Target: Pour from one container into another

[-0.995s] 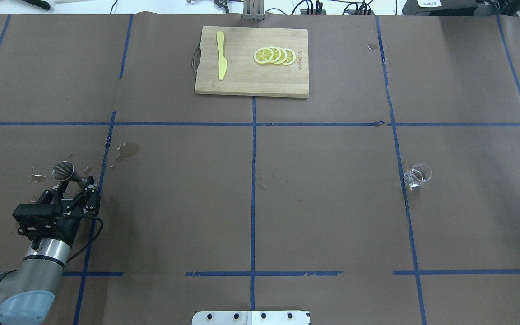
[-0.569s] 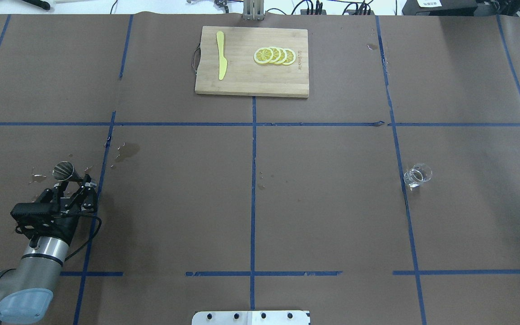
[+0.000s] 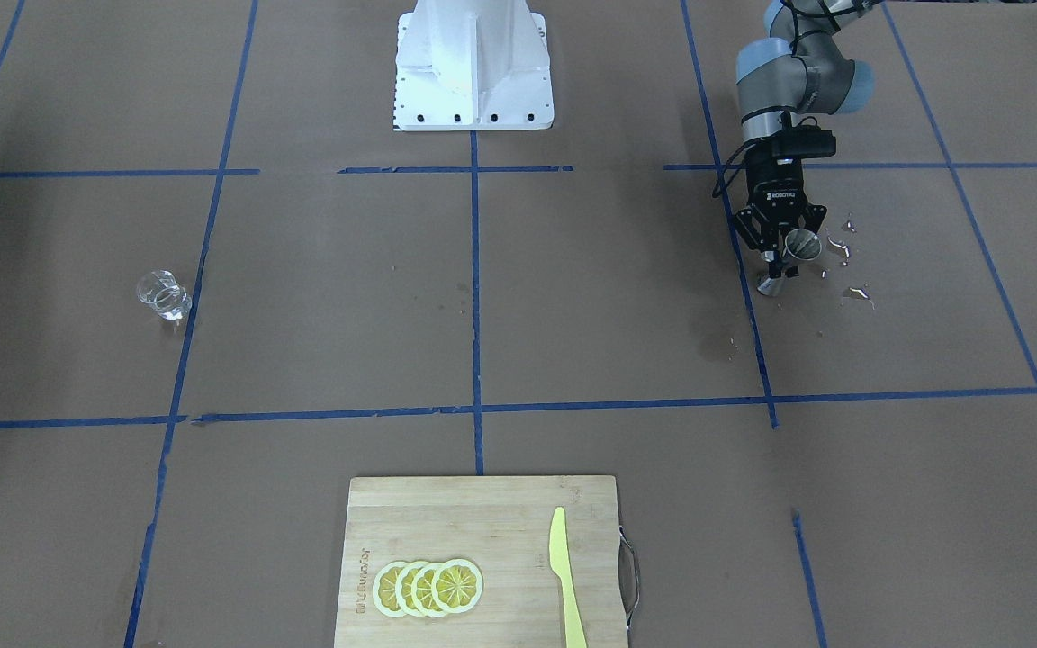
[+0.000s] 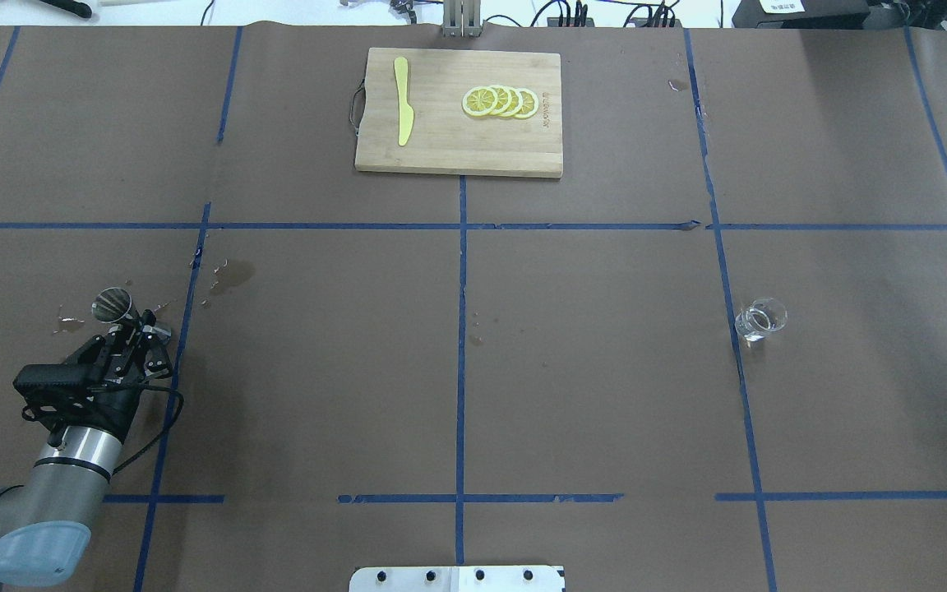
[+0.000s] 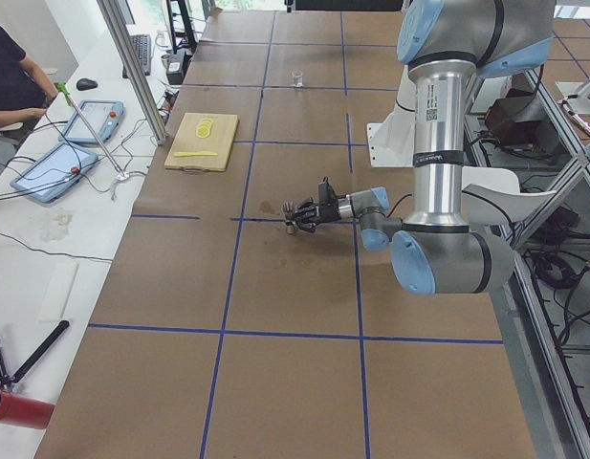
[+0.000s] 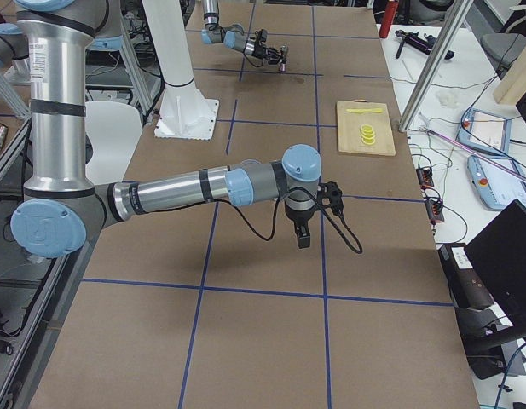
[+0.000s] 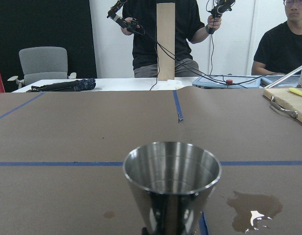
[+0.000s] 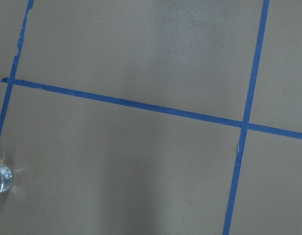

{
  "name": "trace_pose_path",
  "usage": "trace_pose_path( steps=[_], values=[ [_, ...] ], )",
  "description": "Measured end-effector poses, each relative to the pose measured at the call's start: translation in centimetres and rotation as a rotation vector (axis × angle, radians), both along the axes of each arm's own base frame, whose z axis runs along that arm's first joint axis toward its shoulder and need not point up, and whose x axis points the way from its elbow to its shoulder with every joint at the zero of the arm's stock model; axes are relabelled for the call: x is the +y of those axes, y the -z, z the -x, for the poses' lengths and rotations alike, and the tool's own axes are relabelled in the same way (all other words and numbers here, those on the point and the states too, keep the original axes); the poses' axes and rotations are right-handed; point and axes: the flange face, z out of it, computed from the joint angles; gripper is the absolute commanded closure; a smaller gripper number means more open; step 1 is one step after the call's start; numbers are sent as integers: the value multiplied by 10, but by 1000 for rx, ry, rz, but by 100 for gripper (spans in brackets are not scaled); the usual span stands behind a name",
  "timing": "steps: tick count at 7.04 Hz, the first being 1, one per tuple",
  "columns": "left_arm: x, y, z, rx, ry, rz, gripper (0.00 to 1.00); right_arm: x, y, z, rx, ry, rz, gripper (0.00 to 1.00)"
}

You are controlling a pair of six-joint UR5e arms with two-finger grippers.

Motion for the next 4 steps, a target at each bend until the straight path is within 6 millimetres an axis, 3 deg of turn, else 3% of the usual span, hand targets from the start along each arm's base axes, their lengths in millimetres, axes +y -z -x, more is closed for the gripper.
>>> trace_pose_path(
  steps=[2,4],
  values=[
    [-3,16,14,12,-5,-80,100,-1,2,0,-2,1,-5,0],
    [-5,38,3,7,-1,-126,100,-1,5,2,-12,4,-37,0]
  ],
)
